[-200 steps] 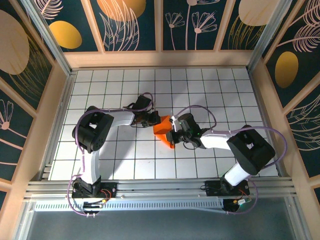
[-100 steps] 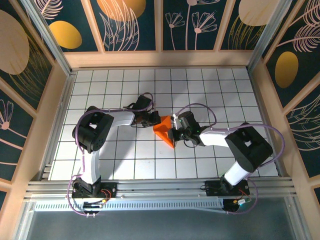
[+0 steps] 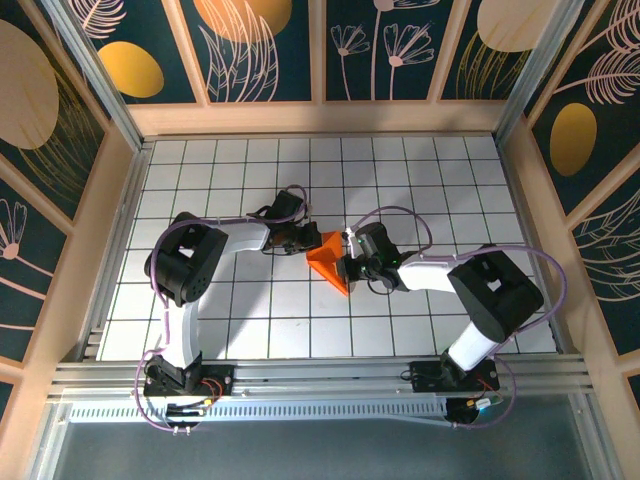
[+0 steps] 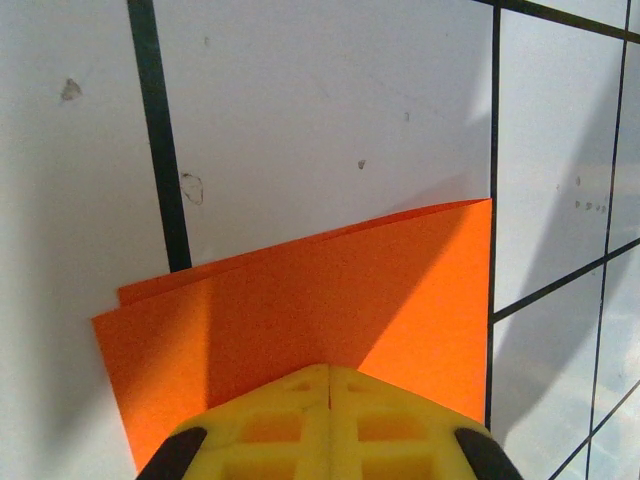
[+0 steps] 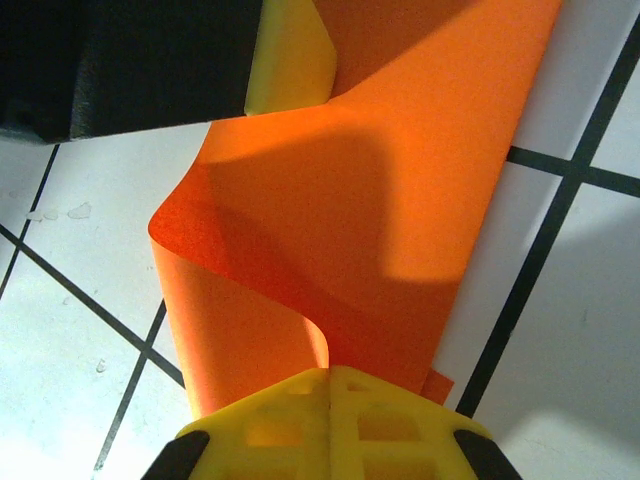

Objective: Fold a paper plane with a square sheet of paper (fold left side to right side)
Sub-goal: Third fold the triangle at the center of the table.

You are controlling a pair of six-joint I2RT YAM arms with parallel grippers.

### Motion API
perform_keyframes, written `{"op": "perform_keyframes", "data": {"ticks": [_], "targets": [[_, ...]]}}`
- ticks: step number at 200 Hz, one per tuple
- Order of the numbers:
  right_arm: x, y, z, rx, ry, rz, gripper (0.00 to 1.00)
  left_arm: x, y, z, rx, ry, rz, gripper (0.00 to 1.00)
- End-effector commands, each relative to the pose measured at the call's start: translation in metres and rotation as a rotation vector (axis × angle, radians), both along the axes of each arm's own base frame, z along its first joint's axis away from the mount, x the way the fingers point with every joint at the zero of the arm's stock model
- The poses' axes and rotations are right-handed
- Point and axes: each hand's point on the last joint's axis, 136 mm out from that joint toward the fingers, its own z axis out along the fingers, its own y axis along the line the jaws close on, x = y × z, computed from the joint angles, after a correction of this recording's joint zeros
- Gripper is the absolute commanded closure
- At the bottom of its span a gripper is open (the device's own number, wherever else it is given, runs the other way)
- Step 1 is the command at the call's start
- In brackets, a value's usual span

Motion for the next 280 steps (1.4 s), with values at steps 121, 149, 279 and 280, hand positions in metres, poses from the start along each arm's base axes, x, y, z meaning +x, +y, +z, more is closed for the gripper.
{"op": "perform_keyframes", "data": {"ticks": [121,149,279,280], "targets": [[0.008,-0.005,-0.009,-0.049,0.002,-0.020,1.00,-0.024,0.026,-0.047,0.156,0.110,0.020,1.00],[0.009,-0.006,-0.011,-0.056,0.002,-0.022,1.00,-0.024,0.026,-0.047,0.156,0.111,0.021,1.00],[-0.006,-0.017,-0.033,-0.107,0.061,-0.013,1.00,0.022,0.020,0.047,0.067,-0.116,0.074,0.78],[-0.006,-0.017,-0.033,-0.106,0.061,-0.013,1.00,0.022,0.021,0.049,0.066,-0.120,0.076,0.78]]}}
